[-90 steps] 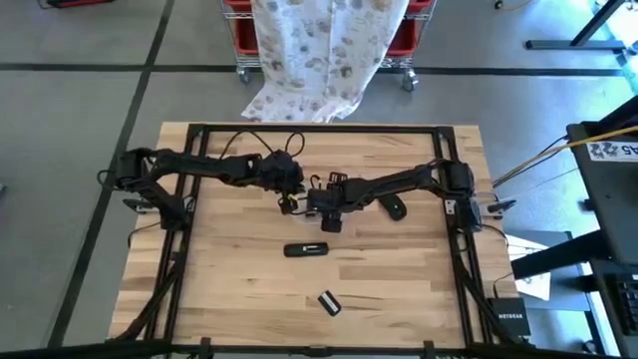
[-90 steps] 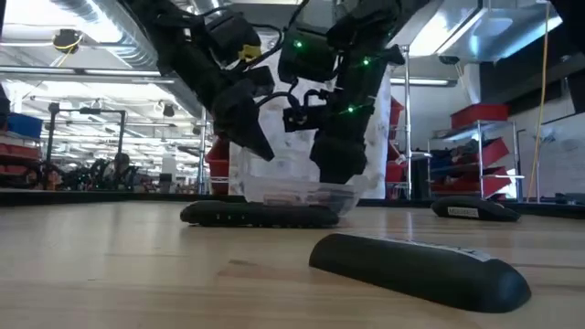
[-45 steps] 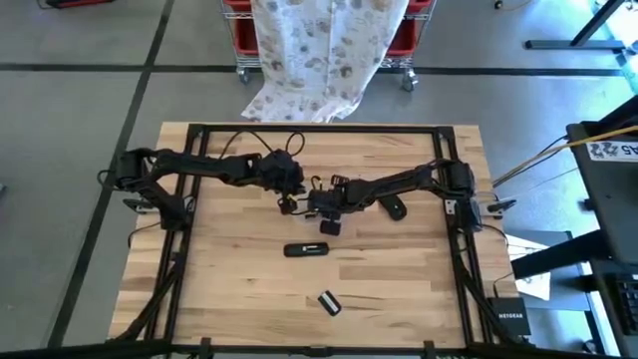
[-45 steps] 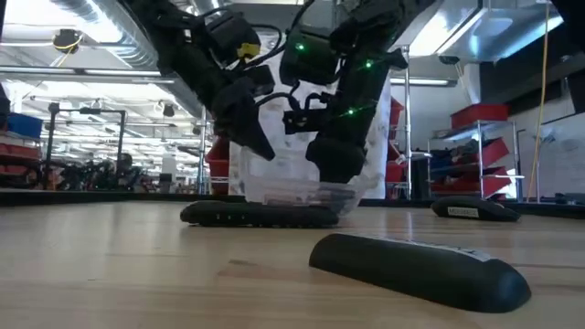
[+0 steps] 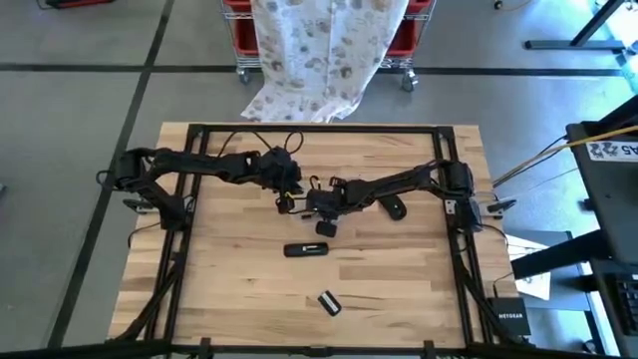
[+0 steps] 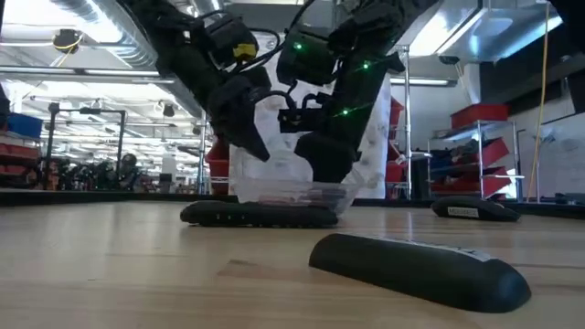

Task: Insert battery
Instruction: Insert the silver battery into the remote

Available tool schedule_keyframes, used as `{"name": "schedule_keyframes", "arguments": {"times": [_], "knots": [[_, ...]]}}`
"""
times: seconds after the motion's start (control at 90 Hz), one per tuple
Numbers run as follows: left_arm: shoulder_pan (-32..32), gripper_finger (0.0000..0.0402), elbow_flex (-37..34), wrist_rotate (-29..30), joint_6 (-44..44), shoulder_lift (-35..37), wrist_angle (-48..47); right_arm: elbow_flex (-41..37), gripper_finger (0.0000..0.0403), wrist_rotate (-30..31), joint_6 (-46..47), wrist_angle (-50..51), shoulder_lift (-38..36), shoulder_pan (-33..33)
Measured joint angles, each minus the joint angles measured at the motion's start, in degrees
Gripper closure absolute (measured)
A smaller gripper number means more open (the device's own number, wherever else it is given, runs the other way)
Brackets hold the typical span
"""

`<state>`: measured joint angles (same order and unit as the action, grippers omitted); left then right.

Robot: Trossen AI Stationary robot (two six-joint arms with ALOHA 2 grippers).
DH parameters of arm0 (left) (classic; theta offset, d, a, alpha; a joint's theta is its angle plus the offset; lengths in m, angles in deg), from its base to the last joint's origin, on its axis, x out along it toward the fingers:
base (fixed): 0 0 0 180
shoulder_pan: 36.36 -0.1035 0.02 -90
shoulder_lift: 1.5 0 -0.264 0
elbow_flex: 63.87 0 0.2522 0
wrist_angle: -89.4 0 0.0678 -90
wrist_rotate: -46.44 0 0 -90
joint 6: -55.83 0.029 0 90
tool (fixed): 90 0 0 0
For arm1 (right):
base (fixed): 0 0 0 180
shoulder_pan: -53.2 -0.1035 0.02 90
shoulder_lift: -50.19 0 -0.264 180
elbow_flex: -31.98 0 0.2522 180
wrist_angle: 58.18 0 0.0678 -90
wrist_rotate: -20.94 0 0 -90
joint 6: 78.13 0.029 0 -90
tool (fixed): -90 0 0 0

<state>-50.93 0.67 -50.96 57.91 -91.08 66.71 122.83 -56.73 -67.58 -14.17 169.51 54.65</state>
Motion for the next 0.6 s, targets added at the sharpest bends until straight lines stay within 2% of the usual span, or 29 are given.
{"name": "schedule_keyframes", "arguments": {"times": [0.278,0.6], "knots": [[-1.0,0.0393,0.18,0.88,-1.76,0.0,-1.4,-0.38,0.0402,0.42,0.15,-1.5,-3.54,0.13],[-2.21,0.0391,0.16,1.34,-3.49,-0.02,-2.07,-0.29,0.0403,-0.19,0.1,-3.34,-4.08,0.11]]}}
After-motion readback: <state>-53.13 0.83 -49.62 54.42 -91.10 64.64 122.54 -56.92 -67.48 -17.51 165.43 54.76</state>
